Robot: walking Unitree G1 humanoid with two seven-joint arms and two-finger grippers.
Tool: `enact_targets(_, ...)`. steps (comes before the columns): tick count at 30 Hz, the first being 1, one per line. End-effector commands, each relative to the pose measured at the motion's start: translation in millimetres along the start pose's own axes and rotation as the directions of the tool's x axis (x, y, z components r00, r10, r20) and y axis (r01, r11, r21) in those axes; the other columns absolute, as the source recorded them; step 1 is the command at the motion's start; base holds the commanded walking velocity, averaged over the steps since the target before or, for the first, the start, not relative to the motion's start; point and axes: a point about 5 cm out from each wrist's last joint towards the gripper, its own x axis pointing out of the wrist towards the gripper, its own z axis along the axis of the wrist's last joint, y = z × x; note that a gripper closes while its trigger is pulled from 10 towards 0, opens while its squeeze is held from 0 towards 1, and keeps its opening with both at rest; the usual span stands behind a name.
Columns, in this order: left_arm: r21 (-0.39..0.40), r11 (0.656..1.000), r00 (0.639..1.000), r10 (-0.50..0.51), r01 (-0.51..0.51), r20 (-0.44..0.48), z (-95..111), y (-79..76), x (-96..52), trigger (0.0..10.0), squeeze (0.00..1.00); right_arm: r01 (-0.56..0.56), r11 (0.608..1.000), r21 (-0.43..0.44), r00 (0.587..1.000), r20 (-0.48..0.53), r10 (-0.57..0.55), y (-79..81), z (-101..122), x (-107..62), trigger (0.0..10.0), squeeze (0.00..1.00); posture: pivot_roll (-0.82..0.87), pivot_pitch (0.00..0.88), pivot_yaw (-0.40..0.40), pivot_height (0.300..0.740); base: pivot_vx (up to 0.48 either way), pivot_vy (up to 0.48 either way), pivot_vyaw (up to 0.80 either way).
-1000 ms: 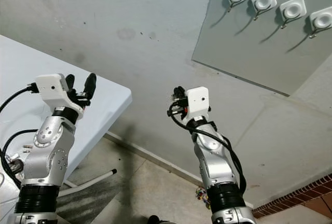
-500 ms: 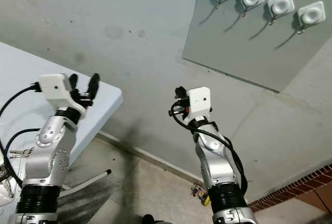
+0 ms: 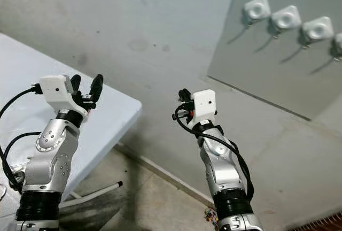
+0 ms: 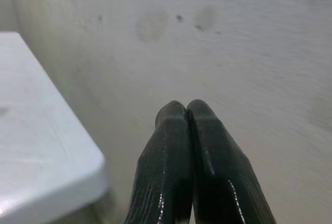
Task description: Hang keys on a hook
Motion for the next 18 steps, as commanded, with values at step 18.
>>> enact_targets(18,0.011,0.999,0.998,-0.041,0.041,0.037,6.7,-10.5,1.6,10.0,0.00,-0.012,1.000,-0.026,1.000,0.026,0.013,-3.9,6.1,-0.8,10.0,0.00,-0.07,0.082,-0.084,0.740,0.175,0.000,-0.38)
